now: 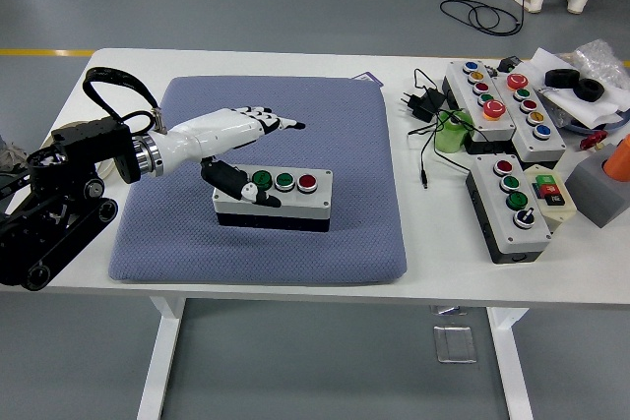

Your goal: Pick up the button,place it on the desk,press the button,press the button

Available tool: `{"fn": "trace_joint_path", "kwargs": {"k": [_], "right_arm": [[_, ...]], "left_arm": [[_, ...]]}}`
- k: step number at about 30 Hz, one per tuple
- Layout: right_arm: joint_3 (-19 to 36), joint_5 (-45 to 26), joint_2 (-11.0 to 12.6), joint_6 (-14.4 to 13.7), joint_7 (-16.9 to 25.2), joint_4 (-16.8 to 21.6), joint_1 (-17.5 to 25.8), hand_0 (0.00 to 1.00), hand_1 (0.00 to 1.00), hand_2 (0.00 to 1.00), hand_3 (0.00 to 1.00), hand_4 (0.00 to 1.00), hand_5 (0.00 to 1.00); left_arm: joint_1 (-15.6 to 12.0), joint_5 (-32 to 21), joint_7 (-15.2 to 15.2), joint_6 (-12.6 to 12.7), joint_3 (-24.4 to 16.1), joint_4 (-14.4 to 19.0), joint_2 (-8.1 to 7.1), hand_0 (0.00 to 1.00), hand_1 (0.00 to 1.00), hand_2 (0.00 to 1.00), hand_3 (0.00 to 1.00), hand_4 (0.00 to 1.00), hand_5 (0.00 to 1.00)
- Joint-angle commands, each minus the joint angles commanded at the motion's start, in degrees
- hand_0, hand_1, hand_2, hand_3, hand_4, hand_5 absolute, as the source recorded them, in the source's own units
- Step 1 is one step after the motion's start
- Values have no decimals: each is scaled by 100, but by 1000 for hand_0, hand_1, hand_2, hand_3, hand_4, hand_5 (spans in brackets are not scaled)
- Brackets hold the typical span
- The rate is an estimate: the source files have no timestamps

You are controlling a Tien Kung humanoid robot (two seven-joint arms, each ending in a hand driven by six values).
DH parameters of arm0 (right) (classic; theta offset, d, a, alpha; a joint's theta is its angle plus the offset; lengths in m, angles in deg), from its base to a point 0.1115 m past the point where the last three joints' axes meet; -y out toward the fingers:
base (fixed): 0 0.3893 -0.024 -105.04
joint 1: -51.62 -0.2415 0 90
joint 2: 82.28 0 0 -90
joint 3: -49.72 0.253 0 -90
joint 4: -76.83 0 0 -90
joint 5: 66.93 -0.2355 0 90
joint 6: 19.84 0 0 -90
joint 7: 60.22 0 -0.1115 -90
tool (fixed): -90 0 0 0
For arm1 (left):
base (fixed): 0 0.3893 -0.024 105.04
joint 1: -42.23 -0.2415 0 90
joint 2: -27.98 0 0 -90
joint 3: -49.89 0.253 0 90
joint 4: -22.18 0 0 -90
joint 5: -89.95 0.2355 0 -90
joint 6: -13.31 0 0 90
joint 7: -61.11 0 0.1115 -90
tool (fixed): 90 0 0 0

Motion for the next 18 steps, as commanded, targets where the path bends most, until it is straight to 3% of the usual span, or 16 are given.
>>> {"fn": "trace_joint_path", "kwargs": {"k": [1, 6, 7, 9, 12, 13, 18], "right_arm": [[2, 3, 0, 0, 0, 0, 0, 634, 478, 609, 564, 300, 248], [-1, -1, 1, 1, -2, 0, -2, 634, 478, 609, 564, 300, 248], [0, 2, 1, 1, -3, 0, -2, 634, 478, 608, 563, 300, 250], [6, 8, -1, 1, -5, 0, -3, 634, 478, 608, 563, 300, 250], [-9, -8, -1, 1, -3, 0, -4, 634, 478, 608, 563, 300, 250], [-13, -12, -1, 1, -2, 0, -5, 634, 478, 608, 564, 301, 248], [-29, -35, -1, -2, -2, 0, -8, 634, 478, 608, 564, 301, 248]], "left_arm": [[-9, 87, -26, 7, -56, 83, -7, 754, 753, 874, 998, 998, 640], [-79, 1176, -550, -83, -344, 861, -98, 754, 753, 874, 998, 998, 640], [-95, 1279, -647, -42, -352, 987, -107, 244, 281, 320, 998, 998, 850], [-122, 1353, -854, 58, -348, 1230, -122, 244, 281, 320, 998, 998, 850], [-137, 1343, -1124, 10, -299, 1471, -137, 244, 281, 320, 998, 998, 850], [-138, 1327, -1175, -22, -285, 1504, -139, 59, 29, 95, 913, 972, 984], [-168, 903, -1328, -231, -188, 1564, -155, 59, 29, 95, 913, 972, 984]]}}
